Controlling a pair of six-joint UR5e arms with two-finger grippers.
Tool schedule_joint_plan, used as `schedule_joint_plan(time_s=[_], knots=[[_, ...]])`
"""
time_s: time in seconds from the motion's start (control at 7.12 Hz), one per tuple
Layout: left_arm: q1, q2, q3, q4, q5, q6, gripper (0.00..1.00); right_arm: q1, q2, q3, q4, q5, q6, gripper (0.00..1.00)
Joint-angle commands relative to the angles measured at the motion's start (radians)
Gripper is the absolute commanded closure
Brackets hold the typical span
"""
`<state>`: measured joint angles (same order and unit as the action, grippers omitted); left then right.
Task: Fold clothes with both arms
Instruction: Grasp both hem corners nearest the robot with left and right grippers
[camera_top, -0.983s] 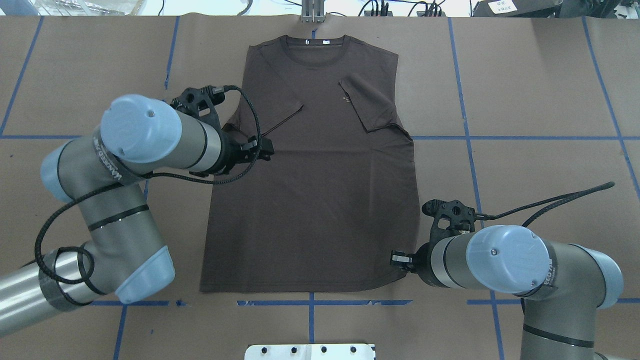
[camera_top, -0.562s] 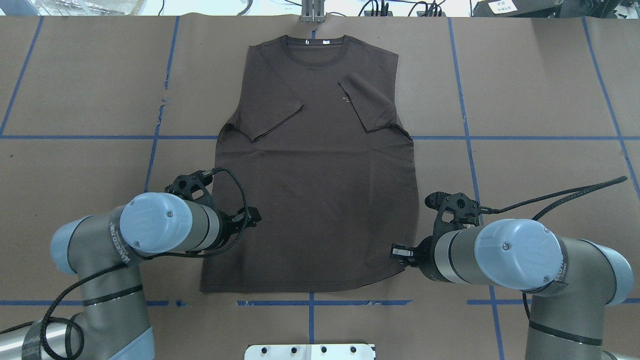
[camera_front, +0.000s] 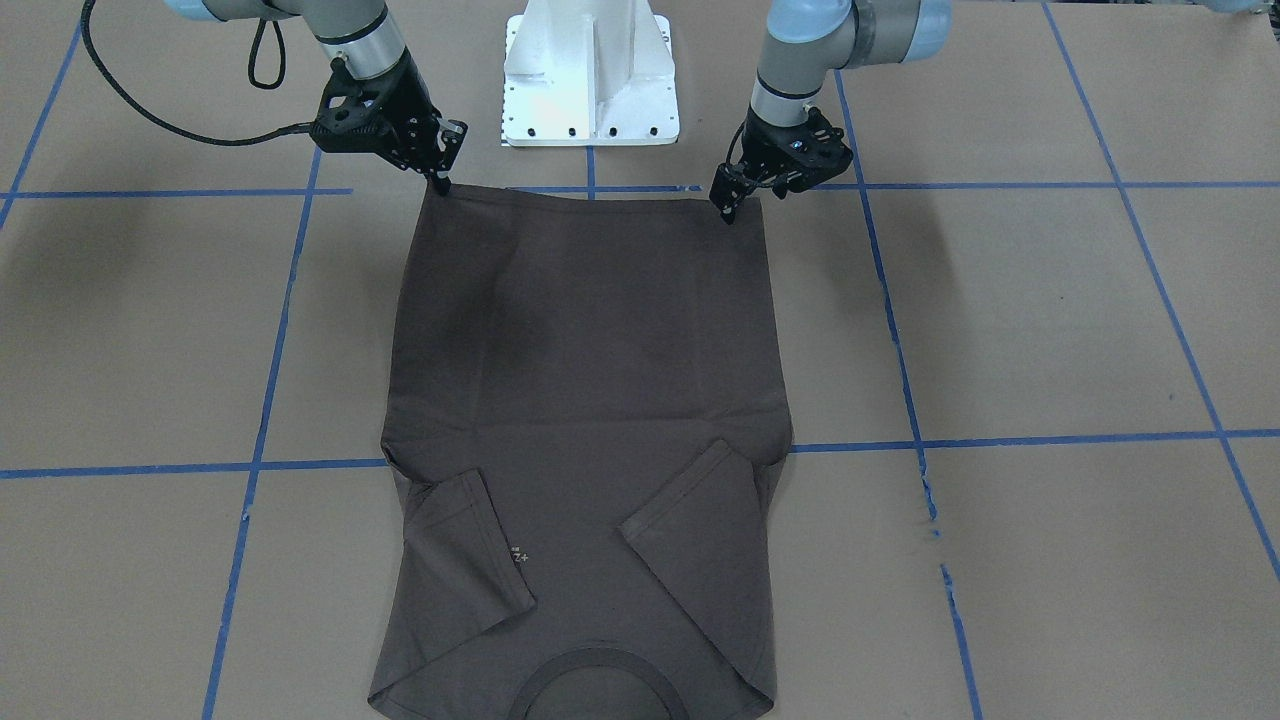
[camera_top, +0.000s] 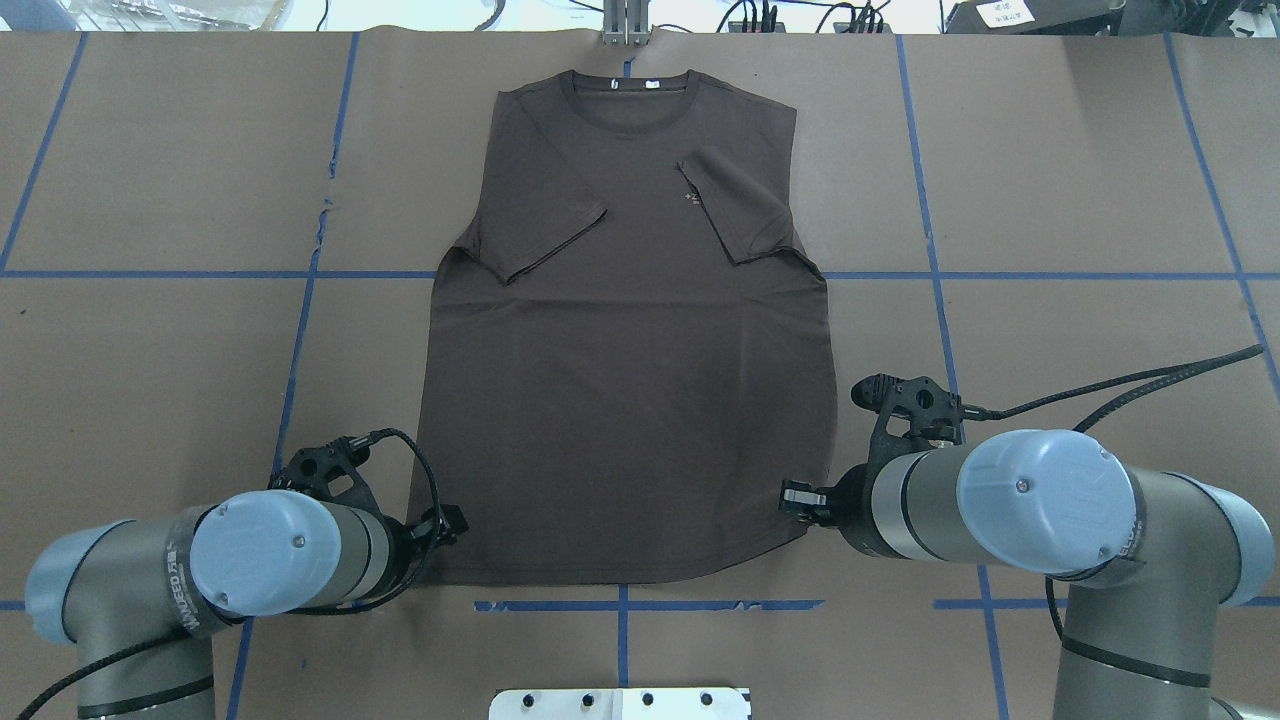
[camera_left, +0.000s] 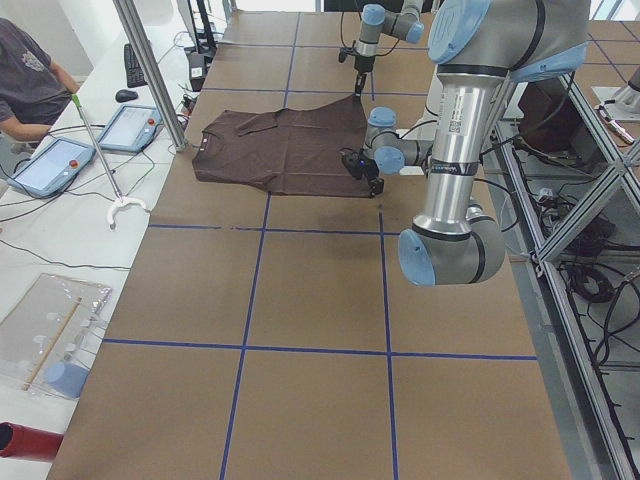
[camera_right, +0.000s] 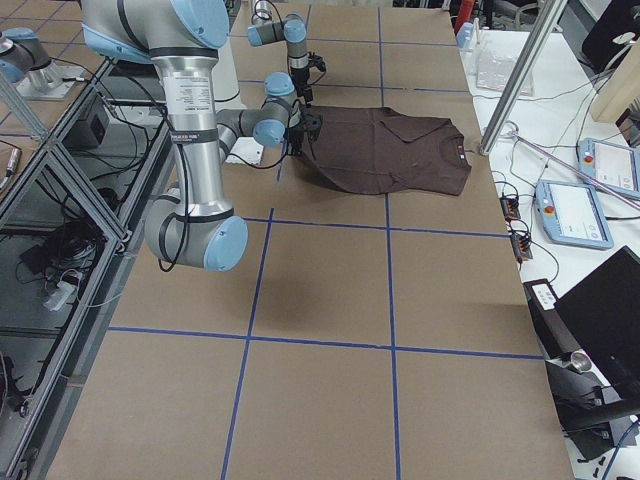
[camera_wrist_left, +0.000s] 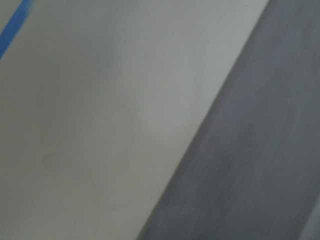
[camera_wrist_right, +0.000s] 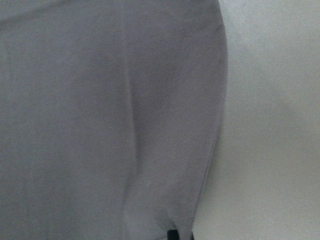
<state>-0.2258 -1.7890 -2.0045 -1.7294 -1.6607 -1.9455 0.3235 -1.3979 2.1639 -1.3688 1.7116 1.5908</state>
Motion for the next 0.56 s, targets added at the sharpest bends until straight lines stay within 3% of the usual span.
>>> schedule_joint_plan(time_s=[0.0,0.42], knots=[[0.06,-0.027,0.041,0.005,0.001,-0.047,0.0,0.011,0.0,0.005,0.001,0.006,0.0,1.0],[0.04,-0.032,0.024,0.007,0.024,-0.036,0.02,0.017,0.0,0.01,0.001,0.013,-0.002,1.0]])
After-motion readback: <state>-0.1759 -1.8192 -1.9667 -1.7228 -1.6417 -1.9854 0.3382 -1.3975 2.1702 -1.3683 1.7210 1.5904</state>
